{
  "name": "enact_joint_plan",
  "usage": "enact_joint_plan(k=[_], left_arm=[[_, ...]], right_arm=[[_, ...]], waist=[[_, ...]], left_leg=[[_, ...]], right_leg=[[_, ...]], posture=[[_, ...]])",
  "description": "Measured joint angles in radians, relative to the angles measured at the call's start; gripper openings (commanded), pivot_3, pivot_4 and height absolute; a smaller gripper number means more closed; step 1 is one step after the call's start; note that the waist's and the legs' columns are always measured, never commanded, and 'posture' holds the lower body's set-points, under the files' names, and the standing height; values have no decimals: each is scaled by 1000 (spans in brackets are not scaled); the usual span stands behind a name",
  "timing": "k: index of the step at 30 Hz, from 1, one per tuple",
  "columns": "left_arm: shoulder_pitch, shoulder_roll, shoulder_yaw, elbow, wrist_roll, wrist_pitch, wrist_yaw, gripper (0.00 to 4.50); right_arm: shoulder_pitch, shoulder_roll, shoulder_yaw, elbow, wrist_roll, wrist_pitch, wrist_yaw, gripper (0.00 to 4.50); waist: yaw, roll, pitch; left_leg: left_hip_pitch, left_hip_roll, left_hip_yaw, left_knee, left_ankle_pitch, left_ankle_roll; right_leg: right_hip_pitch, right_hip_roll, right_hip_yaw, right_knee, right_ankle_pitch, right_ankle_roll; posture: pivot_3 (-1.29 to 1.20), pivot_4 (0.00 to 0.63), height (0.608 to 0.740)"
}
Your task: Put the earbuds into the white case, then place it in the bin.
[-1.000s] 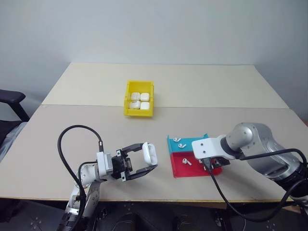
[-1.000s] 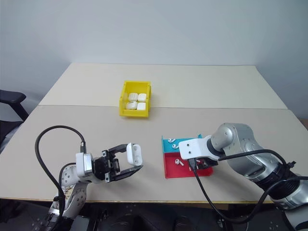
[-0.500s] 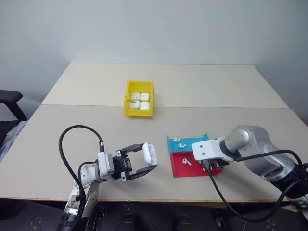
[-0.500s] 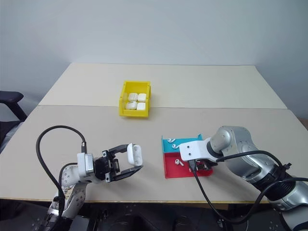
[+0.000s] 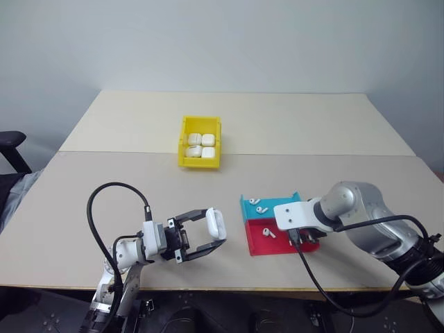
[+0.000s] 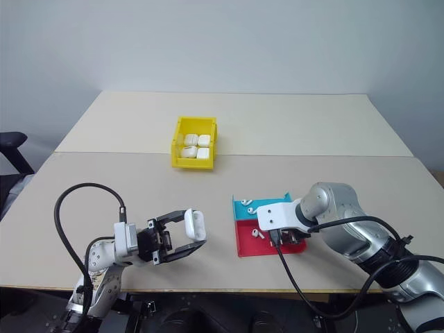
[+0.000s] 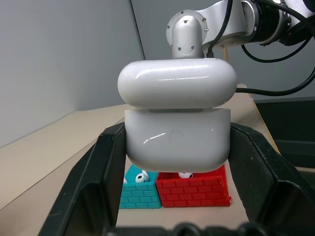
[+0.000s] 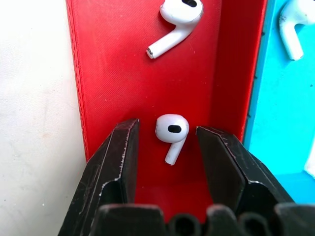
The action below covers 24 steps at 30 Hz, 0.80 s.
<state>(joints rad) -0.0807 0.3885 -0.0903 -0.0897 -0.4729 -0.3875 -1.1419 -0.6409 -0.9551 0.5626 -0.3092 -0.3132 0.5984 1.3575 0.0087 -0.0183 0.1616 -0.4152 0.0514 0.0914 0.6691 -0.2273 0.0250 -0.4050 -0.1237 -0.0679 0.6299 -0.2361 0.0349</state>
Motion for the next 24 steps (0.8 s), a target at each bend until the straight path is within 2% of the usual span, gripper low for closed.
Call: enact_joint_plan(k=[13,16,18,24], left_arm=[[3,6,0,-13,6,18,18,2779],[3,6,-1,-13,10,18,19,2779],[3,6,-1,-13,10,18,19,2779],[3,6,-1,-13,17,18,20,2779]], right_arm=[[13,0,-7,0,-17,-30,-4,1950],[17,0,-11,2,-18,-30,-4,1426],[18,0,-14,3,-18,-31,-4,778],[26,0,-23,1,-19,-33,0,778]], waist=[[0,0,0],[0,0,0],[0,0,0],[0,0,0]], left_leg=[[0,0,0,0,0,0],[0,0,0,0,0,0],[1,0,0,0,0,0],[0,0,0,0,0,0]], right_leg=[[1,0,0,0,0,0],[1,0,0,0,0,0],[1,0,0,0,0,0],[1,0,0,0,0,0]], posture=[[0,150,740],[0,150,740],[0,150,740],[0,150,740]])
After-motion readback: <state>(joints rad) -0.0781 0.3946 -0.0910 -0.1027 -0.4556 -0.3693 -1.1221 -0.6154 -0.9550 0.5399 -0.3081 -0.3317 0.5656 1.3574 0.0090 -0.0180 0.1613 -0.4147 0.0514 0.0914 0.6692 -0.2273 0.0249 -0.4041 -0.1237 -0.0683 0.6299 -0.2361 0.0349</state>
